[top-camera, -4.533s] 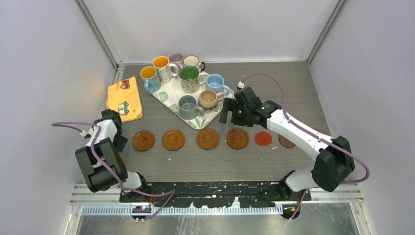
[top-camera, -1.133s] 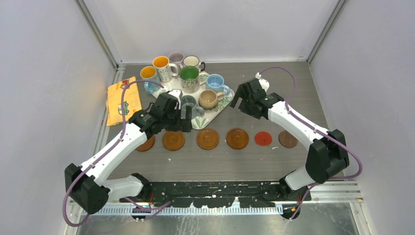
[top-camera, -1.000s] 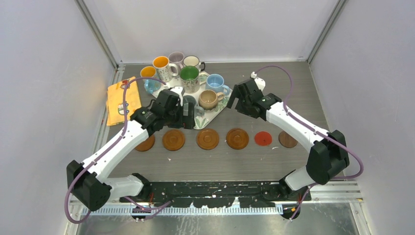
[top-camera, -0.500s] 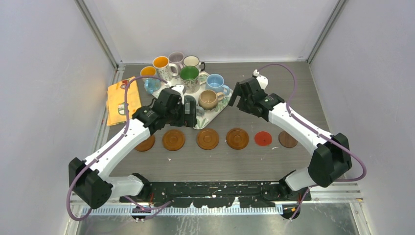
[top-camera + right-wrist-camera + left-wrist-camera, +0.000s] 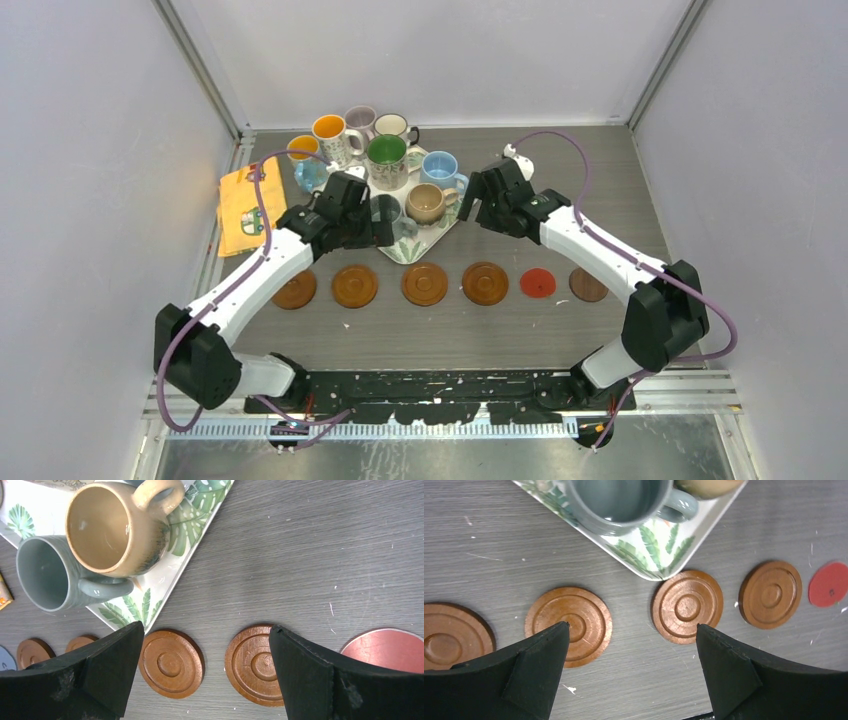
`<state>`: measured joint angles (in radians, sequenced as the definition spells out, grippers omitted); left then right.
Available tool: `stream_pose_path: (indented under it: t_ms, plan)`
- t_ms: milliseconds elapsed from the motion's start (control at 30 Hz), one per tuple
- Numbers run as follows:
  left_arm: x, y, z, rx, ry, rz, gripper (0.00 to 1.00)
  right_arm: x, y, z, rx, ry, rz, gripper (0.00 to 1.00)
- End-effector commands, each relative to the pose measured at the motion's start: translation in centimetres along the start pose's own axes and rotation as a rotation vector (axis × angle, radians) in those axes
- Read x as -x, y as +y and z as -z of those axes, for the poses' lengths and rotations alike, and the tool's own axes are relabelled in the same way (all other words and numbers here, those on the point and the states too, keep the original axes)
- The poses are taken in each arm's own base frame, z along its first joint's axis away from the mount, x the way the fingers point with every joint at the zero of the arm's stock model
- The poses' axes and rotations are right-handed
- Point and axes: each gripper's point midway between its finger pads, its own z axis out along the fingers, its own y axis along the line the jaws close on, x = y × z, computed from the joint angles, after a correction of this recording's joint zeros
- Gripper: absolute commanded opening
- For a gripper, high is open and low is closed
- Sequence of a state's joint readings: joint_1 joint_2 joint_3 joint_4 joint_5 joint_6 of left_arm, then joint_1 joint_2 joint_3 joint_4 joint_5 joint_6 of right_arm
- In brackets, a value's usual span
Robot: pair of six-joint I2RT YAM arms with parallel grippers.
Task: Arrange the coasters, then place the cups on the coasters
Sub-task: Pick up the cup from the tray.
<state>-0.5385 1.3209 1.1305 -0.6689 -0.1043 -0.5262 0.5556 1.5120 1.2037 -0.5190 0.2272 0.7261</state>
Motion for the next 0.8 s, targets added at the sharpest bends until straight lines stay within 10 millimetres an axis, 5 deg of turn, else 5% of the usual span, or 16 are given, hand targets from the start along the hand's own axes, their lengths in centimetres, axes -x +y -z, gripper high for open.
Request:
stream_pose_path:
  t_ms: [0,333,767]
  plan:
    - [2.6,-0.1,0.1,-0.002,-0.069,0.059,1.00,1.1,1.8,0.4,0.065,-0.026,0.021,1.00]
    - [-0.3,-2.1,-3.0,0.093,-0.097,0.260,1.00,0.2,2.5,0.3,0.081,-0.002,0.033,1.00]
    - [2.3,-3.1,-8.2,0.269,-0.211,0.410,1.00,0.8,0.1,3.5,0.042,-0.070,-0.001,1.00]
